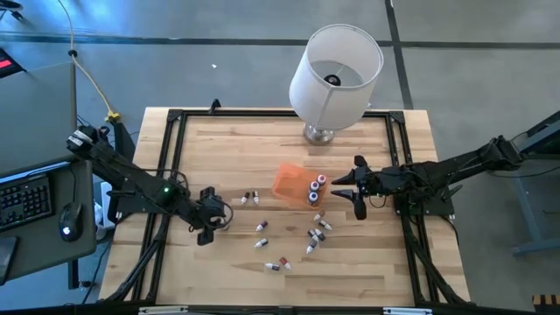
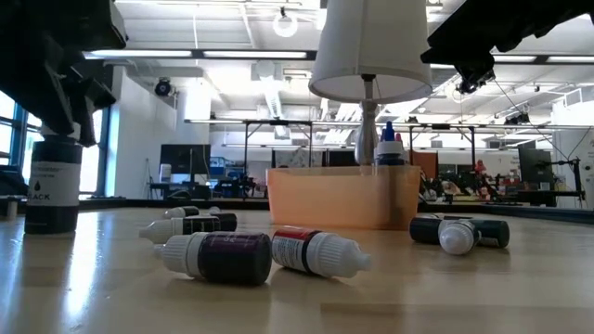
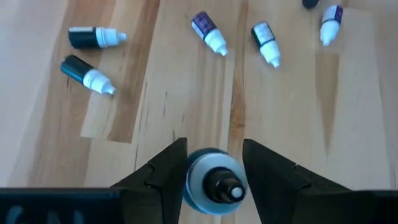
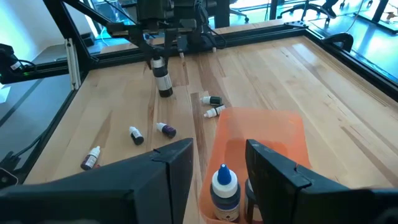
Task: Pick & Place food coloring
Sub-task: Put the large black food coloring bottle into the orange bin
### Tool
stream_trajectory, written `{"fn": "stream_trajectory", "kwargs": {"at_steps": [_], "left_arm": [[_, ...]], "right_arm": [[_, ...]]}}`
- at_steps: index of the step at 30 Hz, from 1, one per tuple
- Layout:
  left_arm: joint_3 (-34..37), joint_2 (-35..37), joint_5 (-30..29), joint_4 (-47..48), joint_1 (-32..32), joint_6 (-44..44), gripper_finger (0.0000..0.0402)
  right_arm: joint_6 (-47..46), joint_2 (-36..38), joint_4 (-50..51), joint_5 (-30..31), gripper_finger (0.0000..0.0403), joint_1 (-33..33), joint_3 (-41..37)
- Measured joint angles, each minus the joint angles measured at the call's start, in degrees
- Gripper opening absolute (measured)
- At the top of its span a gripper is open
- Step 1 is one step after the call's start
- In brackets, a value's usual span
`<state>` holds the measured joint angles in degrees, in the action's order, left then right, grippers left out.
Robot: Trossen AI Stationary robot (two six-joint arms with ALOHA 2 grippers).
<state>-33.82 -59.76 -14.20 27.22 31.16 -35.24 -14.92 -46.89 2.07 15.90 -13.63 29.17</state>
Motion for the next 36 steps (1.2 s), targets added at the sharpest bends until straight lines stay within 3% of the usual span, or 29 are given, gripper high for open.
{"fn": "stream_trajectory", "kwargs": {"at_steps": [14, 22, 26, 32, 36], "left_arm": [[0.0, -0.5, 1.3, 0.8, 0.0, 0.3, 0.0153], [0.0, -1.1, 0.9, 0.4, 0.0, 0.2, 0.0107], [0.0, -1.2, 1.0, -0.7, 0.0, 0.3, 0.0108], [0.1, -1.2, -2.9, -2.3, 0.0, 0.4, 0.0111], [0.1, -1.2, -9.3, -12.0, 0.0, 3.8, 0.0107]], "right_arm": [[0.0, 0.0, 0.0, 0.0, 0.0139, 0.0, 0.0], [0.7, 0.0, 0.0, 0.0, 0.0139, 0.0, 0.0], [0.9, 0.0, 0.0, 0.0, 0.0139, 0.0, 0.0], [1.0, 0.0, 0.0, 0.0, 0.0139, 0.0, 0.0], [2.0, 0.0, -0.5, 1.0, 0.0139, 0.0, 0.0]]}}
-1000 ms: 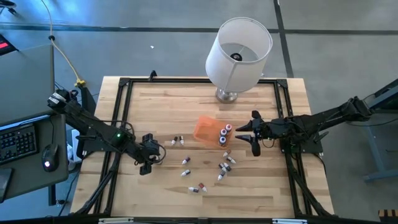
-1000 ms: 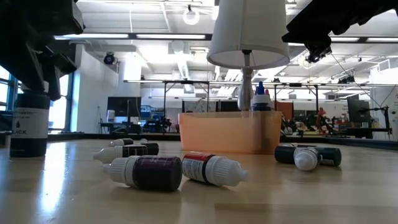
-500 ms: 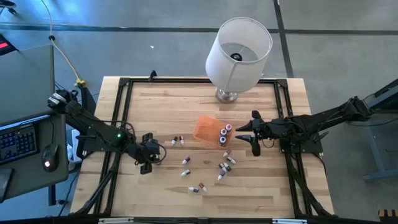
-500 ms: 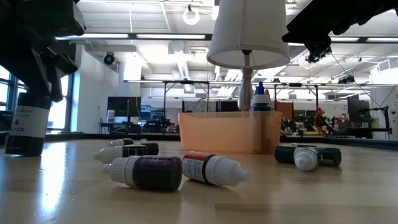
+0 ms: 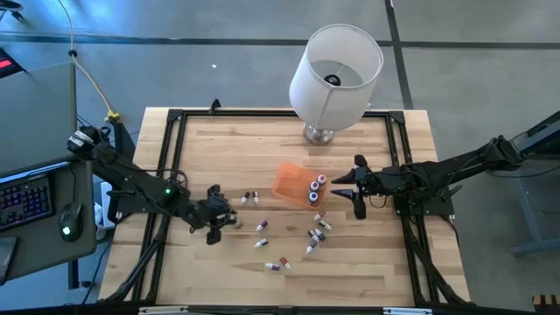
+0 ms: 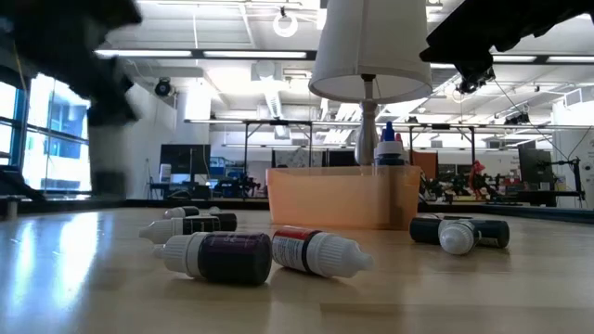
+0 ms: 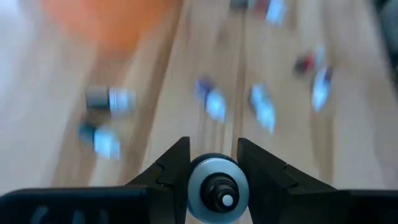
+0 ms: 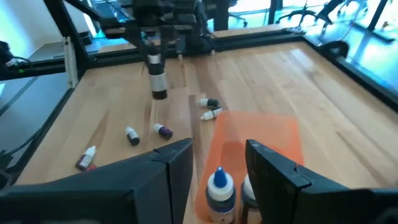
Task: Pick & Place food coloring
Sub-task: Put the large black food coloring bottle into the orange bin
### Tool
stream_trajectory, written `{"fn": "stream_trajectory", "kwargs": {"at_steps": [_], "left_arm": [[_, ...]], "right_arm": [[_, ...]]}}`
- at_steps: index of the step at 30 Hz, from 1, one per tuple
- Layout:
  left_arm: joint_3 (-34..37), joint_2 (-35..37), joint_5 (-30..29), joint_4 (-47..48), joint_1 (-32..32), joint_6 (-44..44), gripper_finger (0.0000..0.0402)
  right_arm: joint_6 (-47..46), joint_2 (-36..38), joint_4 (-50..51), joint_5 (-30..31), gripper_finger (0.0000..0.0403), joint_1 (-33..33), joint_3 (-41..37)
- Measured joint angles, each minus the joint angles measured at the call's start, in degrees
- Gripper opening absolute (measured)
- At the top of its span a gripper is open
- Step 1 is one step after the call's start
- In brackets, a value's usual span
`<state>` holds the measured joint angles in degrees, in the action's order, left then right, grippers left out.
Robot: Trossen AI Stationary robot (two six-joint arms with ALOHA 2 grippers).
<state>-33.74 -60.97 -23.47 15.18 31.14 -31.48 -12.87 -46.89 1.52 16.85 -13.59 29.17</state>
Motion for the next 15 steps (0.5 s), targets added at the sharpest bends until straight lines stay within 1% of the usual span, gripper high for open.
{"fn": "stream_trajectory", "kwargs": {"at_steps": [2, 3, 6, 7, 8, 9, 11, 13, 15], "left_arm": [[0.0, 0.0, -3.1, -7.8, 0.0, 5.4, 0.0109], [0.0, 0.0, -3.5, -12.4, 0.0, 8.6, 0.0109], [0.0, -0.3, -2.9, -27.0, 0.0, 21.2, 0.0110], [-0.3, -0.8, -2.9, -30.9, -0.1, 25.6, 0.0110], [-0.9, -1.2, -2.9, -32.8, -0.7, 29.0, 0.0110], [-1.9, -1.7, -2.8, -32.9, -1.6, 31.0, 0.0110], [-4.7, -3.4, -2.8, -31.5, -4.1, 31.8, 0.0110], [-8.2, -5.4, -2.0, -28.0, -7.8, 29.8, 0.0110], [-12.5, -8.9, 0.6, -24.5, -12.5, 26.5, 0.0110]], "right_arm": [[0.1, 0.0, -0.5, 1.4, 0.0139, 0.0, 0.0], [0.1, 0.0, -0.8, 2.0, 0.0139, 0.0, 0.0], [0.4, 0.0, -1.5, 2.1, 0.0139, 0.0, 0.0], [0.7, 0.0, -1.7, 1.9, 0.0139, 0.0, 0.0], [1.2, 0.0, -1.9, 1.6, 0.0139, 0.0, 0.0], [1.4, 0.0, -2.0, 1.6, 0.0139, 0.0, 0.0], [1.4, 0.0, -2.3, 1.7, 0.0139, 0.0, 0.0], [1.4, 0.0, -2.3, 1.8, 0.0139, 0.0, 0.0], [1.4, 0.0, -2.3, 1.8, 0.0139, 0.0, 0.0]]}}
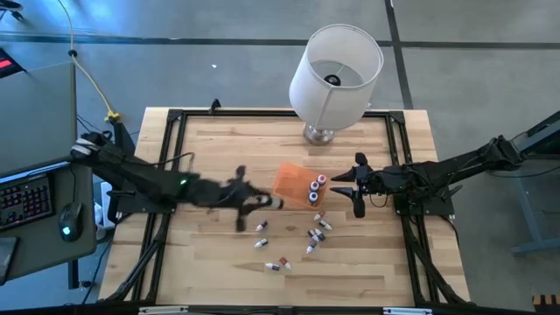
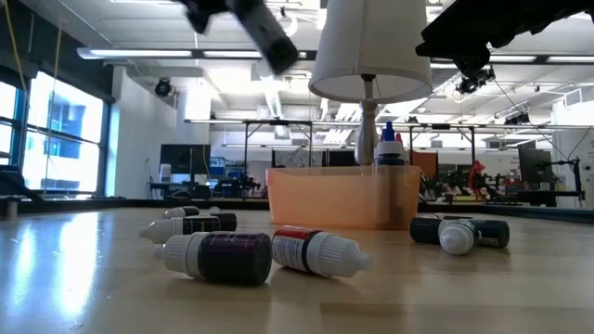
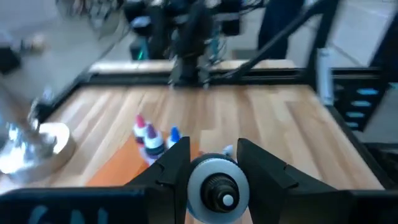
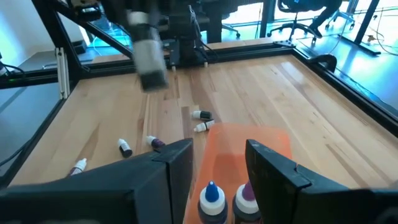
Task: Pick & Place food coloring
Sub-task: Put the large black food coloring bottle into the orange bin
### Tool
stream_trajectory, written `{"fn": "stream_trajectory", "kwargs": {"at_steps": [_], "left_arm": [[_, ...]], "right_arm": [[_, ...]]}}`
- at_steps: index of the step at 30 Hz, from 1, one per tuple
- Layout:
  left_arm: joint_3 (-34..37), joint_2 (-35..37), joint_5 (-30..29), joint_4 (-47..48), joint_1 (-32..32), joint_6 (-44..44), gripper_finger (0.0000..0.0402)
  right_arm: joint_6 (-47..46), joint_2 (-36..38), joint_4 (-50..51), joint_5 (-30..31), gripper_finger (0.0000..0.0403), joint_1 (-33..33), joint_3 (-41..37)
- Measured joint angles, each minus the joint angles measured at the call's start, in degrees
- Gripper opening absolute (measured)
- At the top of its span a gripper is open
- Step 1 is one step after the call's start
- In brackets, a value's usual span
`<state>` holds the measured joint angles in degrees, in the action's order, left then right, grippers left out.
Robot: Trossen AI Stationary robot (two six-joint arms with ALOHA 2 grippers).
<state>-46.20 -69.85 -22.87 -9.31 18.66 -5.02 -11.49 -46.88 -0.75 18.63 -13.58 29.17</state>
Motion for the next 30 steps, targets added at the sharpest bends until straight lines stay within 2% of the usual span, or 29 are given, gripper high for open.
{"fn": "stream_trajectory", "kwargs": {"at_steps": [6, 11, 15, 20, 30], "left_arm": [[-12.6, -10.2, 2.2, 11.0, -12.0, -1.3, 0.0110], [-19.1, -19.4, 10.6, 13.4, -18.3, 0.1, 0.0111], [-23.2, -26.1, 15.5, 13.7, -21.2, 2.0, 0.0111], [-28.0, -33.4, 18.4, 13.6, -23.8, 2.4, 0.0111], [-35.8, -42.1, 26.9, 14.2, -26.7, 3.7, 0.0111]], "right_arm": [[0.0, 0.0, 0.0, -0.3, 0.0139, 0.0, 0.0], [0.0, 0.0, 0.1, -0.4, 0.0139, 0.0, 0.0], [0.0, 0.0, 0.7, -0.4, 0.0139, 0.0, 0.0], [-0.1, 0.0, 0.9, -0.4, 0.0139, 0.0, 0.0], [-0.2, 0.0, 2.0, -0.4, 0.0139, 0.0, 0.0]]}}
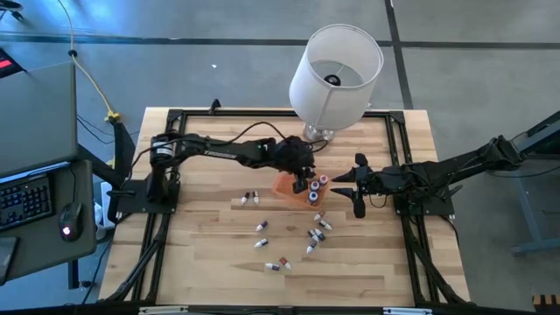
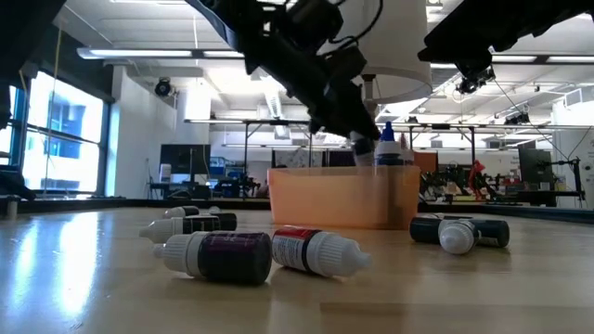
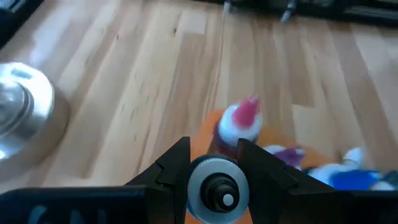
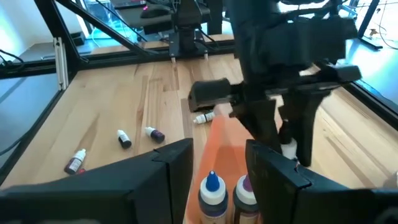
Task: Pick & Place food coloring
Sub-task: Put the large black food coloring bottle into the orange bin, then put the small black food coloring bottle into the orange bin
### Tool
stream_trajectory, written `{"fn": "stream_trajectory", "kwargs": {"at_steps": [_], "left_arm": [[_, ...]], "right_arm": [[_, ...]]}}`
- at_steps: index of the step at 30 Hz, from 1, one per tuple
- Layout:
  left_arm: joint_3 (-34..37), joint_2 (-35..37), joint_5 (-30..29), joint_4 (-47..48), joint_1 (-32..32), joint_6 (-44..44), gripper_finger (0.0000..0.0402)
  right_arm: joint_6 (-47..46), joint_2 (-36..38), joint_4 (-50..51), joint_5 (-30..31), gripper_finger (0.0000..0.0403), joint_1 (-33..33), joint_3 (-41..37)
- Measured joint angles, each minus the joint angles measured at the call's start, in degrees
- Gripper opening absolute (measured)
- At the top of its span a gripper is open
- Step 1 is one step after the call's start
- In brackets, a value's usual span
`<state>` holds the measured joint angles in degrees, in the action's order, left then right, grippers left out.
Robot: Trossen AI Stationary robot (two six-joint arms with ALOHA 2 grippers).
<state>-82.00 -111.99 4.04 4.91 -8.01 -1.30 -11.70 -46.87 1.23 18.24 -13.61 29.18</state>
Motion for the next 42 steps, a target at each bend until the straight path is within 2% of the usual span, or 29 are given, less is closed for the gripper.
{"fn": "stream_trajectory", "kwargs": {"at_steps": [3, 14, 24, 31, 36, 42], "left_arm": [[-0.5, -1.0, -0.1, 3.7, 0.0, 2.3, 0.0111], [-0.9, -1.9, -0.5, 1.9, 0.1, 3.2, 0.0112], [-0.8, -1.9, -0.6, 1.4, 0.1, 4.3, 0.0151], [-2.0, -1.9, -0.6, -0.6, 0.1, 4.1, 0.0156], [-10.5, 0.0, 2.1, 10.0, 0.1, 4.1, 0.0156], [-28.7, 0.9, 1.4, 44.0, 0.1, 4.0, 0.0156]], "right_arm": [[-0.1, 0.0, 0.2, 0.0, 0.0139, 0.0, 0.0], [-0.2, 0.0, 0.3, -0.6, 0.0139, 0.0, 0.0], [-1.3, 0.0, 0.4, -0.9, 0.0139, 0.0, 0.0], [-1.3, 0.0, 0.4, -0.9, 0.0139, 0.0, 0.0], [-1.3, 0.0, 0.5, -1.1, 0.0139, 0.0, 0.0], [-1.7, 0.0, 0.8, -4.1, 0.0139, 0.0, 0.0]]}}
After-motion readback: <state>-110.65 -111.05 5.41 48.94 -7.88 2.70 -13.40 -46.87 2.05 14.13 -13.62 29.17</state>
